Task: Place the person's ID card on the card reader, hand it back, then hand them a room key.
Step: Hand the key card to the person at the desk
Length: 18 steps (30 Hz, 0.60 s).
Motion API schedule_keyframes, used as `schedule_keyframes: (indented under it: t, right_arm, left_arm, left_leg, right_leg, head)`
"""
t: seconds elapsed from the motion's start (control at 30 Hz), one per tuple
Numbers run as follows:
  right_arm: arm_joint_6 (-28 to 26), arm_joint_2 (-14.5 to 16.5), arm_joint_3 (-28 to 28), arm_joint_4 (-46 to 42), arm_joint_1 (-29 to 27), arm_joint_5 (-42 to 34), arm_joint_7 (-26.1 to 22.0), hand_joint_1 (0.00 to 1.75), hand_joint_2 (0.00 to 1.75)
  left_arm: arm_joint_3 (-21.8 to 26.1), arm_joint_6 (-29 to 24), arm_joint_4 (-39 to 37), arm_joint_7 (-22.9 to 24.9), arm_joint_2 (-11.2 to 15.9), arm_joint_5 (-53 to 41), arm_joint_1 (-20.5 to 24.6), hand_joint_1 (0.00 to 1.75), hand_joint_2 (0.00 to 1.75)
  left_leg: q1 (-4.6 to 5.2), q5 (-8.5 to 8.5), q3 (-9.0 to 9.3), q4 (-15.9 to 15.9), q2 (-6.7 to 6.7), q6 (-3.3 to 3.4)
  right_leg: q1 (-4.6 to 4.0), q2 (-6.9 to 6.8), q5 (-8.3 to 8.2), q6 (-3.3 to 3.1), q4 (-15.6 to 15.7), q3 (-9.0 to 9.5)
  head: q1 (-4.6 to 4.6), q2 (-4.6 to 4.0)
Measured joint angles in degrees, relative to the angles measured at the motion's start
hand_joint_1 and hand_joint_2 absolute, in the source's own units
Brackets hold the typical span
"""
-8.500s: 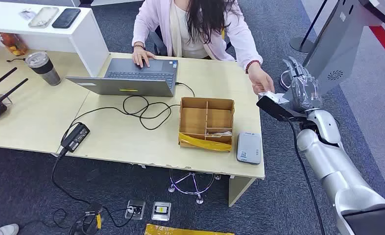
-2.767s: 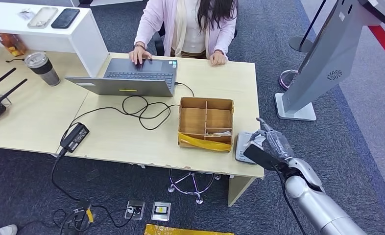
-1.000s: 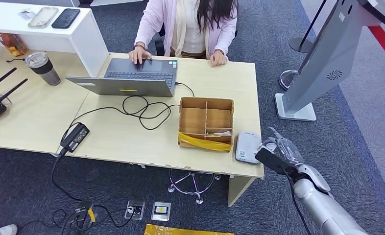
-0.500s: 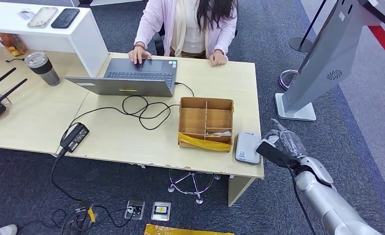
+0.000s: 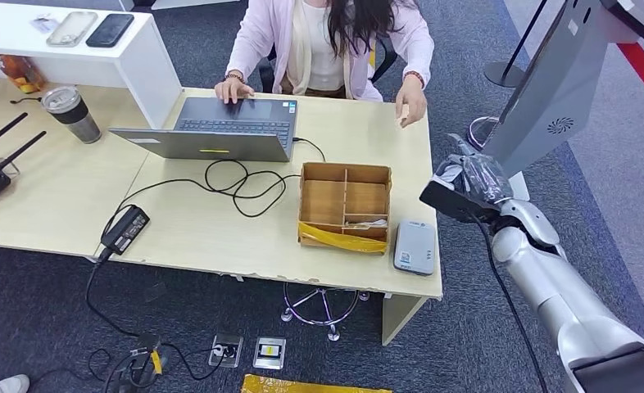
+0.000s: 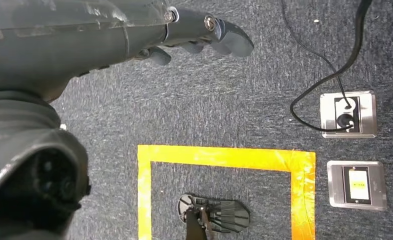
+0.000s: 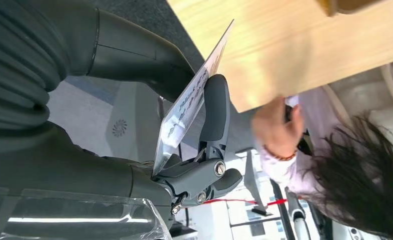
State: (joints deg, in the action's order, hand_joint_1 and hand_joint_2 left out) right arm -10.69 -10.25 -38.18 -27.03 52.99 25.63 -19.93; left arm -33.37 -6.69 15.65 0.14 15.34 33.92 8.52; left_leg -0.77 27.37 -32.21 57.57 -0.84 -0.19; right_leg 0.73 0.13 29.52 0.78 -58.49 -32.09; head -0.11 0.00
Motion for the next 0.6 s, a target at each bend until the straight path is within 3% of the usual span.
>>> schedule_keyframes:
  t: [0.27, 0.6]
  right_arm:
    - [-0.73, 5.11, -0.04, 0.40, 2.25, 2.26, 2.78, 1.75, 1.75]
    - [-2.13, 6.51, 0.02, 1.49, 2.73, 3.20, 3.59, 1.75, 1.75]
  left_arm:
    - [-1.88, 0.12, -0.02, -1.98, 0.28, -2.80, 0.23, 0.00, 0.00]
    - [-3.29, 1.04, -0.19, -3.42, 0.84, -4.19, 0.45, 0.00, 0.00]
  left_leg:
    - [-0.01, -0.01, 0.00, 0.00, -0.02, 0.00]
    - [0.00, -0.01, 0.01, 0.01, -0.03, 0.01]
  right_leg:
    - [-0.01, -0.01, 0.00, 0.00, 0.00, -0.01]
    - [0.00, -0.01, 0.00, 0.00, 0.01, 0.00]
  head:
    - [0.01, 0.00]
    - [0.01, 0.00]
